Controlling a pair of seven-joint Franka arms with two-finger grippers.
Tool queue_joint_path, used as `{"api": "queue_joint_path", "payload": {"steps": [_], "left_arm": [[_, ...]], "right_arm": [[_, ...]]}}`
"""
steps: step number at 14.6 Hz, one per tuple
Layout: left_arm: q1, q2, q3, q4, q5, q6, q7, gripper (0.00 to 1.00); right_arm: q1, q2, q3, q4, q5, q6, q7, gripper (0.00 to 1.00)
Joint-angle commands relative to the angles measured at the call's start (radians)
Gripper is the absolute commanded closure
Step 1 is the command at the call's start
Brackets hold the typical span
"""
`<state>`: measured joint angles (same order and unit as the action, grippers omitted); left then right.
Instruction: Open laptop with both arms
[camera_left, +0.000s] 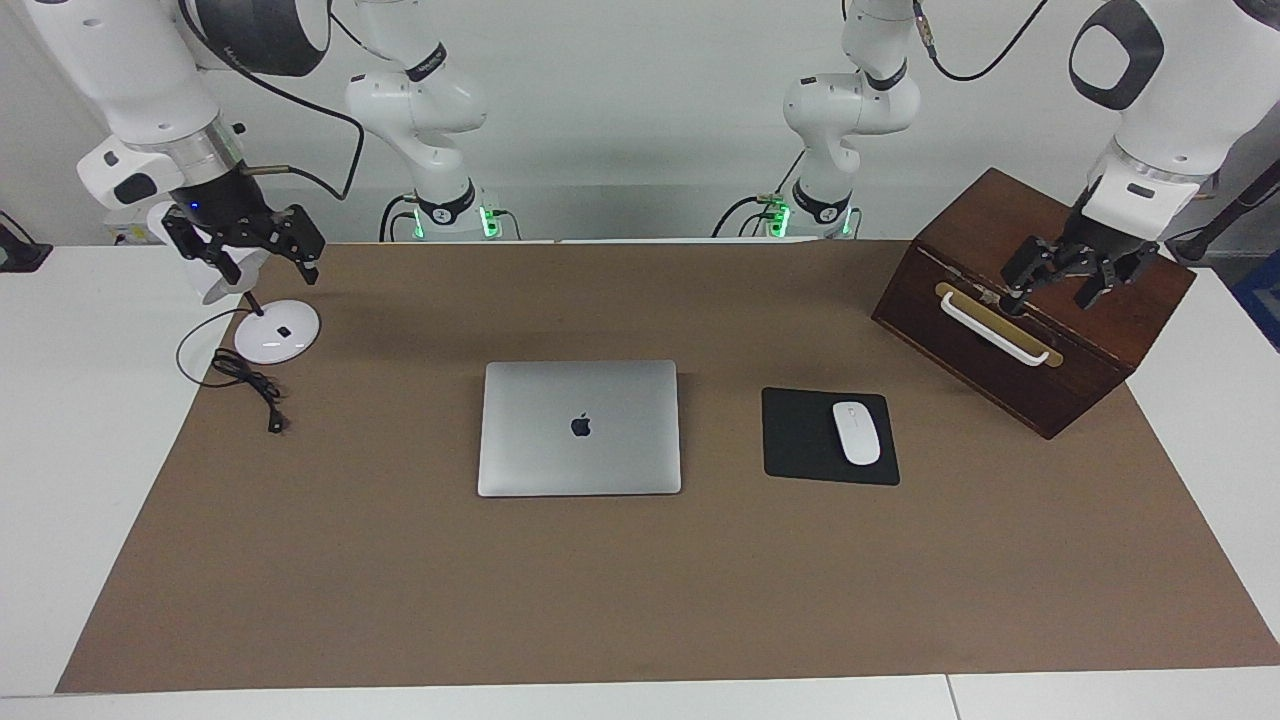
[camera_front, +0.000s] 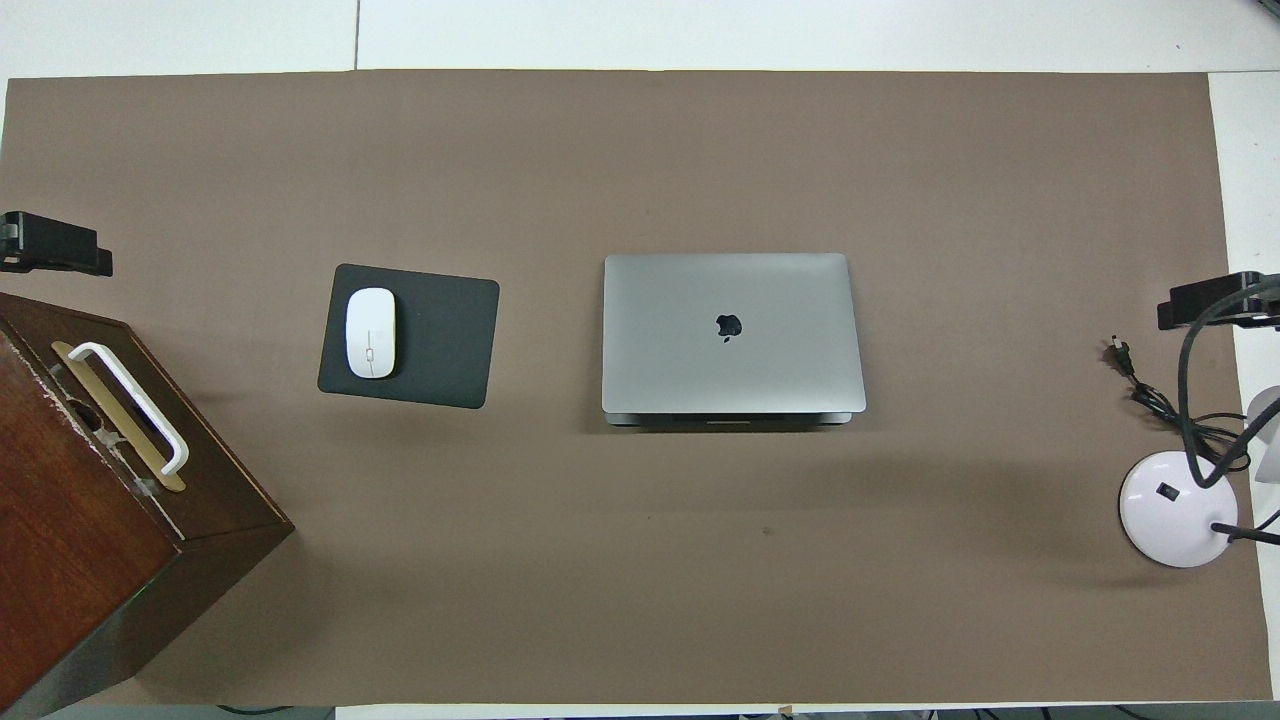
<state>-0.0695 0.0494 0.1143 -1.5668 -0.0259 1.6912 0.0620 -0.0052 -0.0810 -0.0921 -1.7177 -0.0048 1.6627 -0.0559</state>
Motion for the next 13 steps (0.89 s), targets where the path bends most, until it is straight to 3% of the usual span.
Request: {"api": "queue_joint_path", "payload": {"steps": [1,13], "left_arm": [[0.005,-0.016,-0.001,-0.013,0.017,-0.002,0.016,0.0],[0.005,-0.023,0.001,-0.019,0.015,-0.001,0.013,0.0]], "right_arm": [[-0.004,-0.02,0.002,-0.022,-0.009,0.0,-0.001,0.0],[-0.012,-0.02,-0.001,-0.022,-0.009,0.0,0.001,0.0]]}}
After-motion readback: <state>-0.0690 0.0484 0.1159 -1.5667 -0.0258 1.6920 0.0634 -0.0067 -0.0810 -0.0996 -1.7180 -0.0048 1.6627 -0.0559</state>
